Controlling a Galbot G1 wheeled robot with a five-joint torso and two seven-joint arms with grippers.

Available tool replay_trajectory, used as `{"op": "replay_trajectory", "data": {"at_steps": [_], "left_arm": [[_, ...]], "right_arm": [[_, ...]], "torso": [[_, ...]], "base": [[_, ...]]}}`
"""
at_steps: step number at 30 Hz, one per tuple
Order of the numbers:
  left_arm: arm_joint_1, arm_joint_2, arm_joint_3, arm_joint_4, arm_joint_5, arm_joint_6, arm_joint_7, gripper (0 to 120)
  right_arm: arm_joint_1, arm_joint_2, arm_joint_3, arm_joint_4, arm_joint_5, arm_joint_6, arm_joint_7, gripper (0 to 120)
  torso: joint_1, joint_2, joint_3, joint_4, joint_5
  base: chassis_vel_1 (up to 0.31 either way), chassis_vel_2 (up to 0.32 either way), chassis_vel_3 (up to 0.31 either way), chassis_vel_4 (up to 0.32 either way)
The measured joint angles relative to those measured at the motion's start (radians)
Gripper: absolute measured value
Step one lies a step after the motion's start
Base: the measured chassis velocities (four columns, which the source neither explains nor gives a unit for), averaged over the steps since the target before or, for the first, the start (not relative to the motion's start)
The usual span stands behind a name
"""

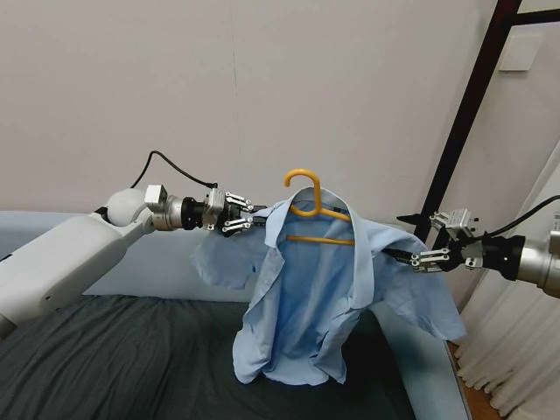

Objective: Pick up the clothes from the sofa and hang them on the clothes hanger.

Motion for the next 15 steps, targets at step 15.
{"op": "replay_trajectory", "data": {"at_steps": [15], "left_arm": [[0.02, 0.0, -0.001, -0.031, 0.019, -0.006, -0.008, 7]], "right_arm": [[-0.015, -0.026, -0.005, 0.021, 0.012, -0.002, -0.065, 9]], "torso": [[0.0, 0.0, 0.0, 0.0, 0.0]], "base": [[0.0, 0.0, 0.0, 0.0]]}}
